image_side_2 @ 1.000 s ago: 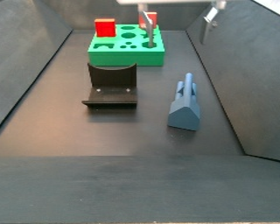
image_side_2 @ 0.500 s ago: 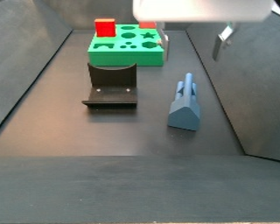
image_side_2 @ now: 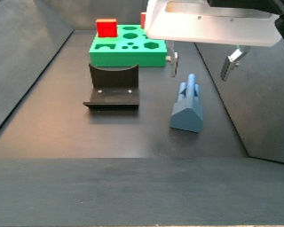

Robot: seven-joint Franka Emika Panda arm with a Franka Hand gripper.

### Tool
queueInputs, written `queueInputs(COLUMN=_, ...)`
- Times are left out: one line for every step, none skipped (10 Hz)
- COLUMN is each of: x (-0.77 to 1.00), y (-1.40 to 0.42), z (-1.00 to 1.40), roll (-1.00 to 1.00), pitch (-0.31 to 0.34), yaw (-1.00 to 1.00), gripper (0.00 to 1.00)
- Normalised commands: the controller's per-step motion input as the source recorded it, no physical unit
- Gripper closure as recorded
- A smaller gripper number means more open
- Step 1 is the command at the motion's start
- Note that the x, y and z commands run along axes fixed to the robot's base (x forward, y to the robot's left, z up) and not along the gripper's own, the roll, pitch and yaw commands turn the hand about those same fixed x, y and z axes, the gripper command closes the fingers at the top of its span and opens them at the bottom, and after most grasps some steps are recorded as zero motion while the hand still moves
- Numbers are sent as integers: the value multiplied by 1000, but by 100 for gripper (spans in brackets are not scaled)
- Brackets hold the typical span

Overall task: Pick up the 3 prong object. Move up. Rotate the 3 prong object. Place the 3 prong object on the fixture. Regrasp the 3 prong object. Move to above the board. Insert the 3 prong object.
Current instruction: Pick up the 3 prong object.

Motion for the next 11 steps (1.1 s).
queueInputs(x=49, y=69, z=-477, roll=0, pitch=-66, yaw=0, gripper=0)
queueInputs(x=43, y=166, z=-529, roll=0, pitch=-104, yaw=-77, gripper=0)
queueInputs(x=0, y=151, z=-346, roll=0, pitch=-26, yaw=0, gripper=0)
queueInputs(x=29, y=214, z=-446, roll=0, pitch=-66, yaw=-149, gripper=0)
queueInputs(x=83, y=249, z=-351, roll=-13, pitch=-77, yaw=-251, gripper=0)
queueInputs(x=89, y=249, z=-266, roll=-20, pitch=-104, yaw=-331, gripper=0)
queueInputs(x=14, y=163, z=-123, roll=-40, pitch=-140, yaw=-440, gripper=0)
queueInputs(x=0, y=49, z=-40, roll=-9, pitch=-83, yaw=-223, gripper=0)
queueInputs(x=0, y=0, z=-91, roll=-19, pitch=0, yaw=0, gripper=0)
queueInputs(x=160, y=20, z=-623, roll=-39, pitch=-166, yaw=-14, gripper=0)
queueInputs(x=100, y=103, z=-600, roll=-120, pitch=-259, yaw=0, gripper=0)
